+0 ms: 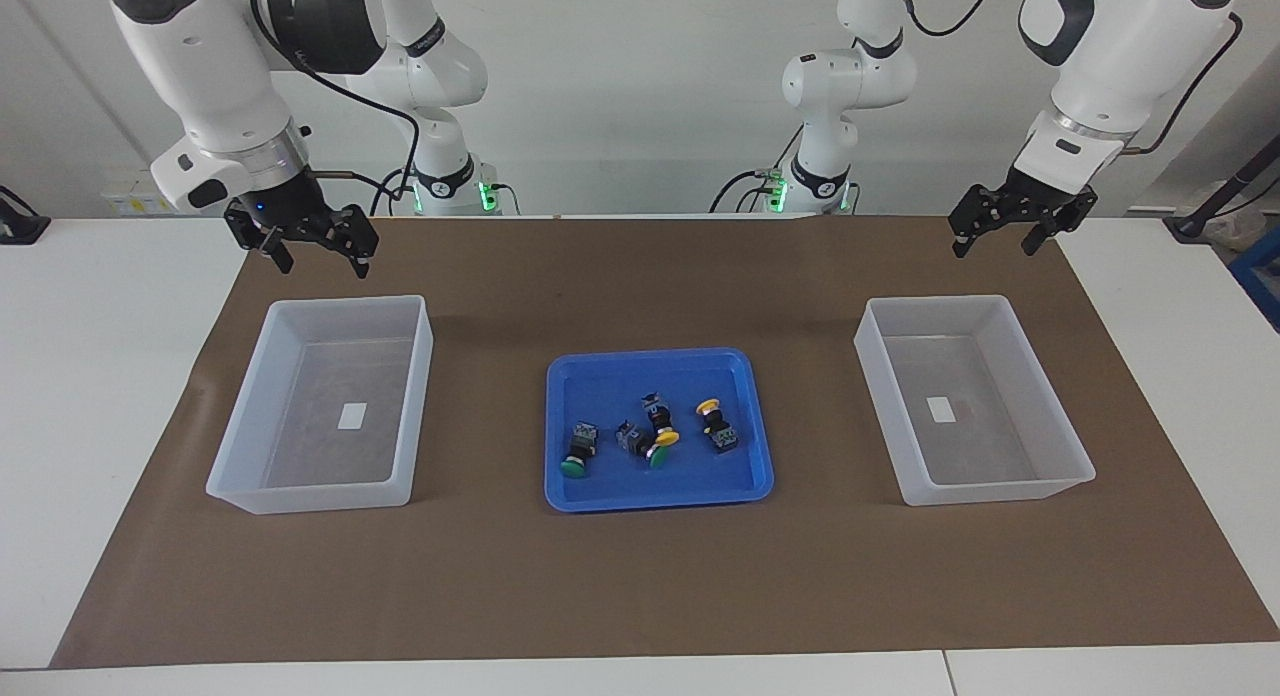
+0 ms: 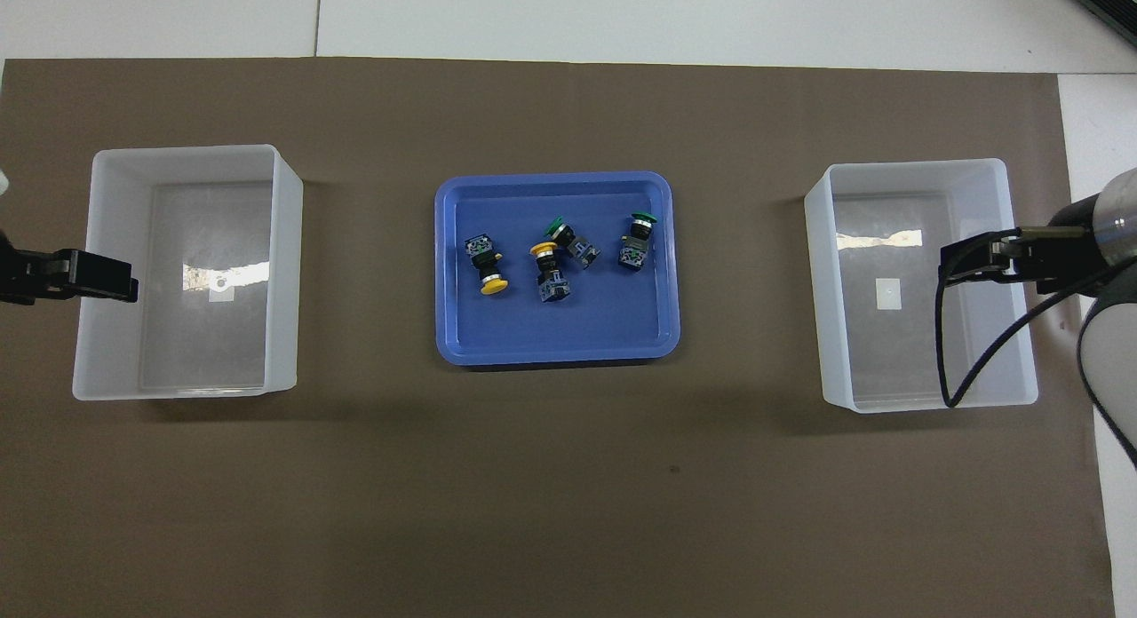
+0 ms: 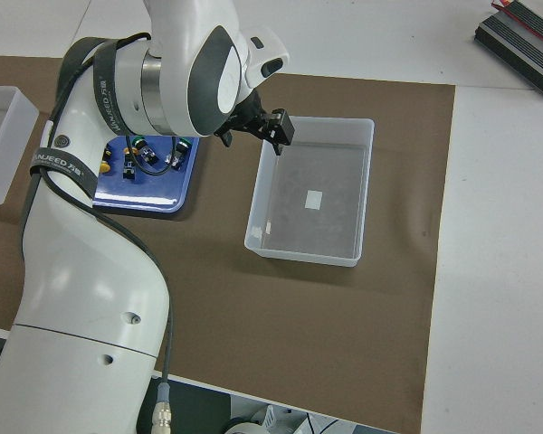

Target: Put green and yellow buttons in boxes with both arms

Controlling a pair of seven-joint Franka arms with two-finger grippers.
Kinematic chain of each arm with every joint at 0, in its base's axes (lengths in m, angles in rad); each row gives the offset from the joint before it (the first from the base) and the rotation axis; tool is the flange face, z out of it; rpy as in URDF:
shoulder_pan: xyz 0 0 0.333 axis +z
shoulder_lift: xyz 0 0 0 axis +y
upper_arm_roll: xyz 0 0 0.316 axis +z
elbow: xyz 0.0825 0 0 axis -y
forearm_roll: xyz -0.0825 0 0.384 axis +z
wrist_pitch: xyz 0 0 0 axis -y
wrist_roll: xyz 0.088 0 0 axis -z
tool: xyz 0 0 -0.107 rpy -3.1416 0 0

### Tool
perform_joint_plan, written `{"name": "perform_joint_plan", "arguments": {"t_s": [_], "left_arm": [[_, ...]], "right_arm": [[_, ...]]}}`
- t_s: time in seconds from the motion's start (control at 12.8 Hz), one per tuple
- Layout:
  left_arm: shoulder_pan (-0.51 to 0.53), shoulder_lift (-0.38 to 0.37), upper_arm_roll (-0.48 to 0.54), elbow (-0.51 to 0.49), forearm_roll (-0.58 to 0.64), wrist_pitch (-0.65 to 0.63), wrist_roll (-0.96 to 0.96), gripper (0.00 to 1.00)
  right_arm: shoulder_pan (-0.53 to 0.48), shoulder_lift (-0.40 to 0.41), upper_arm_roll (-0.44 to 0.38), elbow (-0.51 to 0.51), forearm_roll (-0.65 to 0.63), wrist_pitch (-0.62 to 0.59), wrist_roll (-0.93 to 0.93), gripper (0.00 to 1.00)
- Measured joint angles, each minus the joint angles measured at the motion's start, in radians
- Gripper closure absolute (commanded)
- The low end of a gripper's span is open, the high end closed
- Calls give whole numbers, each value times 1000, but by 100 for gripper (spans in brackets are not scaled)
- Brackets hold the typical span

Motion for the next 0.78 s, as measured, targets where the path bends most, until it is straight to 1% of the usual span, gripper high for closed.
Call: {"name": "perform_joint_plan", "arguments": {"t_s": [0.55, 0.78], "left_arm": [[0, 0, 0, -3, 0, 5, 0, 0], [0, 0, -2, -47, 0, 79, 0, 0]], "right_arm": [[-1, 0, 0, 0, 0, 2, 0, 0], [-2, 0, 0, 0, 0, 2, 0, 0]]}}
